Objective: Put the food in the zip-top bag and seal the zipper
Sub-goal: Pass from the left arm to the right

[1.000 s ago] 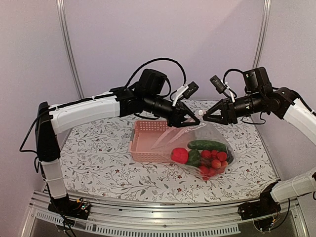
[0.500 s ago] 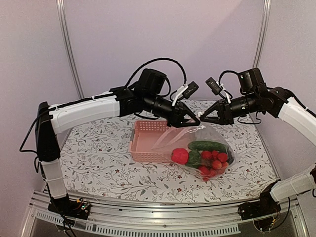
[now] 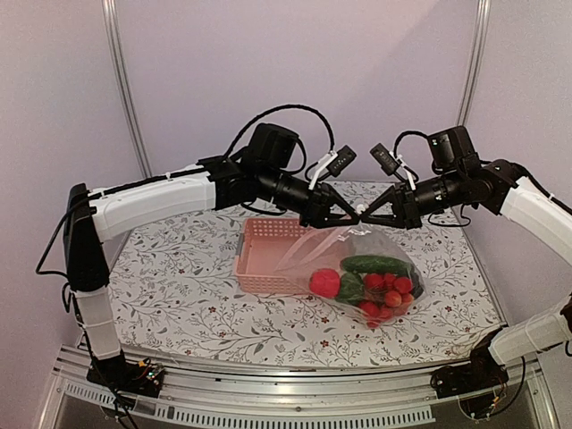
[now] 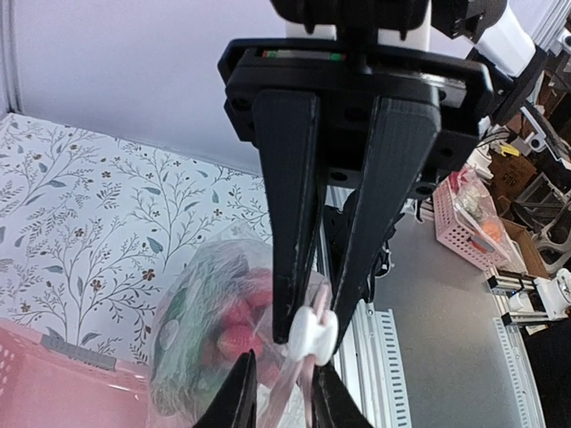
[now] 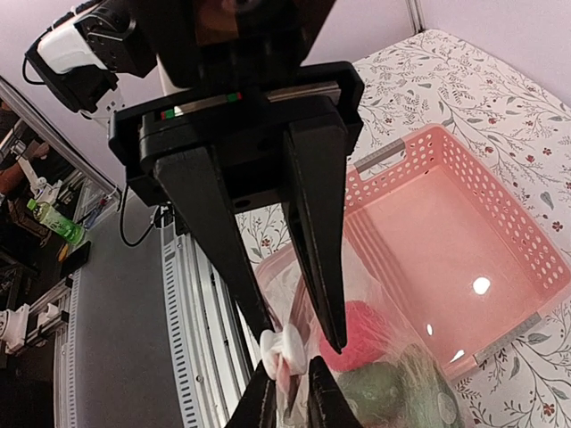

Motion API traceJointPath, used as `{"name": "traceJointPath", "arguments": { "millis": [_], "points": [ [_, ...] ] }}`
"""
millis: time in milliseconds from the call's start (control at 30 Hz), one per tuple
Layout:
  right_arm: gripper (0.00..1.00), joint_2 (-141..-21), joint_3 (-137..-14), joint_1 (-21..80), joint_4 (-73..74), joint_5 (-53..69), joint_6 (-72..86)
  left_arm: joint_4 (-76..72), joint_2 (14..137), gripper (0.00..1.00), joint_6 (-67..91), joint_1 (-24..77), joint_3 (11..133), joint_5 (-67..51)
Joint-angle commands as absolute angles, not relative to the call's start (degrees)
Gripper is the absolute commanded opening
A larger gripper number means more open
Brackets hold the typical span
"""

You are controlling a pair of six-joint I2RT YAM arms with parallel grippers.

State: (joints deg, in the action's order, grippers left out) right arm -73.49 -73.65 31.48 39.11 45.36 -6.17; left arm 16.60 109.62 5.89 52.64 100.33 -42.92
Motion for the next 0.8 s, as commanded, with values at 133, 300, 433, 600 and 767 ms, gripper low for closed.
{"name": "traceJointPath", "arguments": {
  "millis": [133, 300, 433, 600, 767],
  "points": [
    [0.19, -74.0, -72.13, 31.78, 38.41, 45.56, -6.07, 15.51, 108.02, 0.2, 6.41, 51.51, 98.97, -43.67],
    [0.19, -74.05, -71.86, 31.82, 38.23, 45.27, -6.14, 15.25, 108.19, 0.2, 6.6, 51.46, 98.9, -43.84],
    [0.02, -74.09, -71.8, 31.9, 38.0, 44.45, -6.08, 14.34, 108.06, 0.22, 7.52, 51.18, 98.7, -44.41],
    [0.0, -73.76, -72.46, 31.9, 38.1, 43.75, -6.37, 13.87, 107.4, 0.45, 7.25, 51.16, 98.79, -44.35],
    [0.0, -73.57, -72.77, 31.93, 38.32, 43.79, -6.59, 11.87, 107.68, 0.42, 8.88, 50.99, 99.48, -45.85]
  ]
}}
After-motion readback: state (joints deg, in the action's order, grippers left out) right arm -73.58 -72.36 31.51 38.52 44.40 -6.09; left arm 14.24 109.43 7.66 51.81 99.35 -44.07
